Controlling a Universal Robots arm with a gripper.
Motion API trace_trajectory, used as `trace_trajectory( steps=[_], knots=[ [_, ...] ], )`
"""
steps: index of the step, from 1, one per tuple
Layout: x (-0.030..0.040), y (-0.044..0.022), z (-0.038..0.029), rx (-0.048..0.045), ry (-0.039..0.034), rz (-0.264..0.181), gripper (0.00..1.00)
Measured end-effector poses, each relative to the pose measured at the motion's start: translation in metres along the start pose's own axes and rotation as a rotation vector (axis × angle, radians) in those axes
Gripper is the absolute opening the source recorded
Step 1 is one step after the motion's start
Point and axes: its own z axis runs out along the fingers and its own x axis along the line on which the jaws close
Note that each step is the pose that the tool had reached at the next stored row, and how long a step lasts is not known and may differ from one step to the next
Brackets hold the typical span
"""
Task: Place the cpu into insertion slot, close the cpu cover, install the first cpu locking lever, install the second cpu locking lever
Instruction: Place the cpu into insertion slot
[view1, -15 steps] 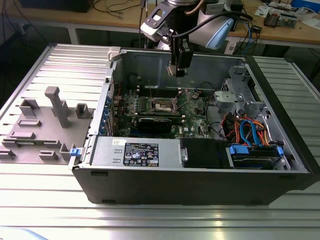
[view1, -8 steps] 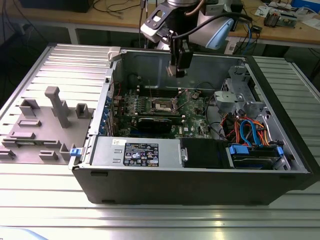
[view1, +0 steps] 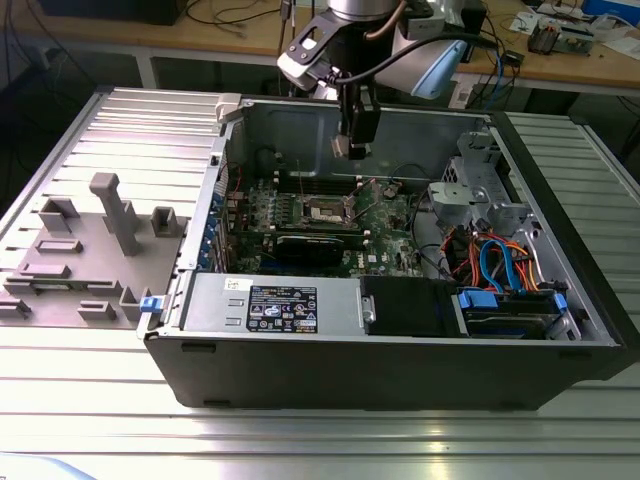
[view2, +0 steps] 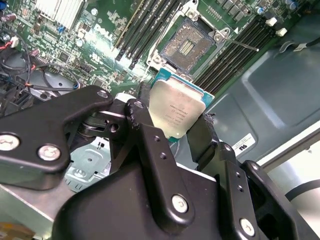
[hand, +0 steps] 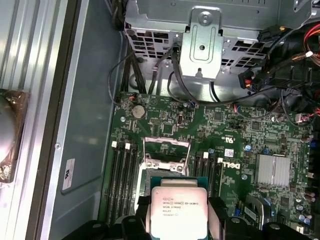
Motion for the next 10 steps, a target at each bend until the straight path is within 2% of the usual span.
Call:
trace_trajectory(
  steps=[10],
  knots=[
    [0.0000,-0.0001,0.0010,0.0029,0.0008,0.000,0.54]
  ],
)
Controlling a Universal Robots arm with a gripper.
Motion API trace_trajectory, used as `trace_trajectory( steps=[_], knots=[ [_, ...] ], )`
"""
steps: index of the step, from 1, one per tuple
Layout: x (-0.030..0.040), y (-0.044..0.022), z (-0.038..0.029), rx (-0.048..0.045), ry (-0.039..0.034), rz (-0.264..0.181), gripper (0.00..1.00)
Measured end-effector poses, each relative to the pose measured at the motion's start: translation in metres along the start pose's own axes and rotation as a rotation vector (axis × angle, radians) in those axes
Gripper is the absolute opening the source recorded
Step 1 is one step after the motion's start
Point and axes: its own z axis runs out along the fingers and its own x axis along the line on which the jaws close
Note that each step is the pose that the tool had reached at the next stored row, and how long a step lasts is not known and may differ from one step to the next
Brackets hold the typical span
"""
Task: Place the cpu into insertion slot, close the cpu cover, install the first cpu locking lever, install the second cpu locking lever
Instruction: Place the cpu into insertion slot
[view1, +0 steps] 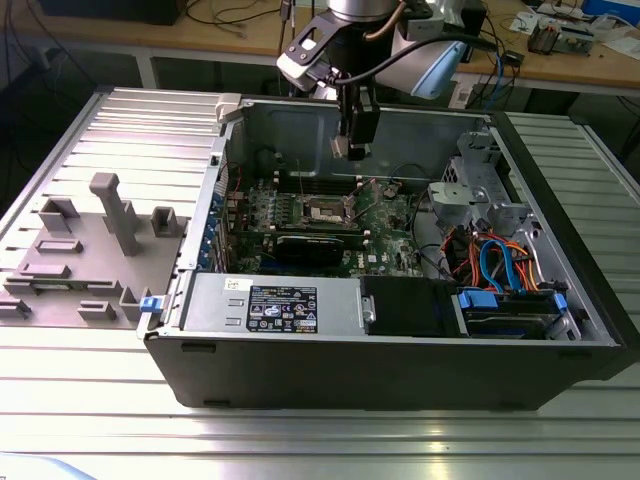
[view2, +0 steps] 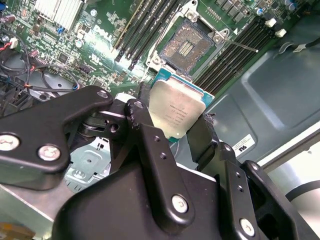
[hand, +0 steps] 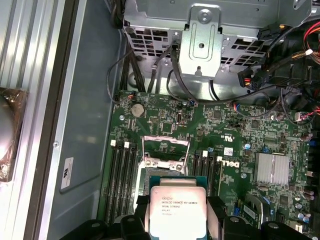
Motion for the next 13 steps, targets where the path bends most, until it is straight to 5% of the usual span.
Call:
trace_trajectory(
  steps=[13],
  knots=[
    [0.0000,-0.0006,0.0050,0.0001,-0.0001,0.000,0.54]
  ],
)
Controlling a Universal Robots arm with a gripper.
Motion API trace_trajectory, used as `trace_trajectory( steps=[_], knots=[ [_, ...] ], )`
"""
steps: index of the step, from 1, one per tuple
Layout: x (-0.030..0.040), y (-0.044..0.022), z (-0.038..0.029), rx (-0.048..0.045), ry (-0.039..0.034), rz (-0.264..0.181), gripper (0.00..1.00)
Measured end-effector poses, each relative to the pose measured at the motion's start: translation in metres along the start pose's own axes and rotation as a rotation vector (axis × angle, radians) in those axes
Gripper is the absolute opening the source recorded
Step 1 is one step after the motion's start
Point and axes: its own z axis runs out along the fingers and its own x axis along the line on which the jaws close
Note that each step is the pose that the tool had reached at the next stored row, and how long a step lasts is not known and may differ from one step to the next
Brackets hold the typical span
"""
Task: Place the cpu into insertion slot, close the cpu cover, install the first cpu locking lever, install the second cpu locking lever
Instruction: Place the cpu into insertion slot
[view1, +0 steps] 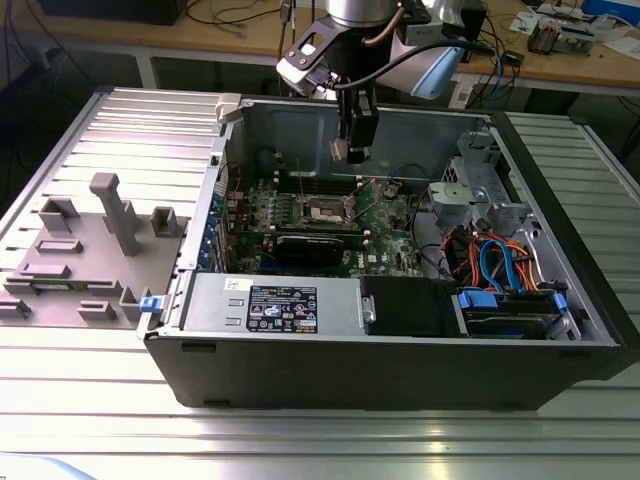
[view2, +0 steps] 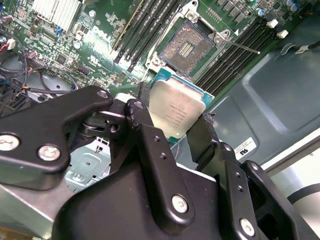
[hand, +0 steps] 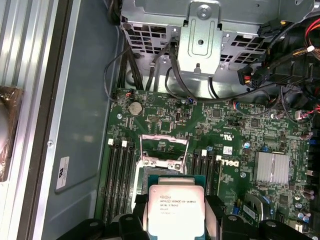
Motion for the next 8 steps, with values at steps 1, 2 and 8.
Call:
trace_trajectory(
  steps=[1,2,8],
  knots=[
    [0.0000,0.0000,0.0000,0.0000,0.0000,0.000,0.54],
    [0.0000,0.0000,0.0000,0.0000,0.0000,0.000,0.54],
    [0.0000,0.0000,0.0003,0.0000,0.0001,0.000,0.54]
  ],
)
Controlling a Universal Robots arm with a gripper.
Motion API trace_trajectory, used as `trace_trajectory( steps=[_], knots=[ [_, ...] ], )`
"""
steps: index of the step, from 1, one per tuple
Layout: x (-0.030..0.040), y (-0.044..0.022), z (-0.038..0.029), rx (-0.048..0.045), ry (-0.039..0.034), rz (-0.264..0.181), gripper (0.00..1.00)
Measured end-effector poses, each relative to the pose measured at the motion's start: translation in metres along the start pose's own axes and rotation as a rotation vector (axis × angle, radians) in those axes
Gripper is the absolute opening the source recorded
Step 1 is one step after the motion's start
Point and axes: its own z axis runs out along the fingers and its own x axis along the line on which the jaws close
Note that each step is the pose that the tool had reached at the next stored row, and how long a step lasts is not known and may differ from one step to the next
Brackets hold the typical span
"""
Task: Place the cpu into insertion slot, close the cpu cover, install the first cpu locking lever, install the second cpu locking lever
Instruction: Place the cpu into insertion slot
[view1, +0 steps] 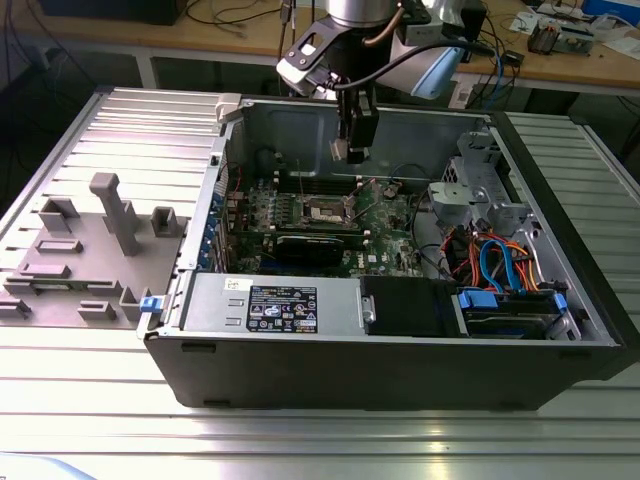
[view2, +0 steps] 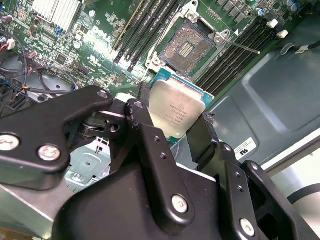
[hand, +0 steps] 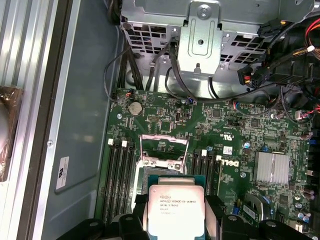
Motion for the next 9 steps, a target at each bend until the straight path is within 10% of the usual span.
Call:
trace_trajectory(
  steps=[9],
  knots=[
    [0.0003,-0.0001,0.0018,-0.0004,-0.0034,0.038,0.54]
  ],
)
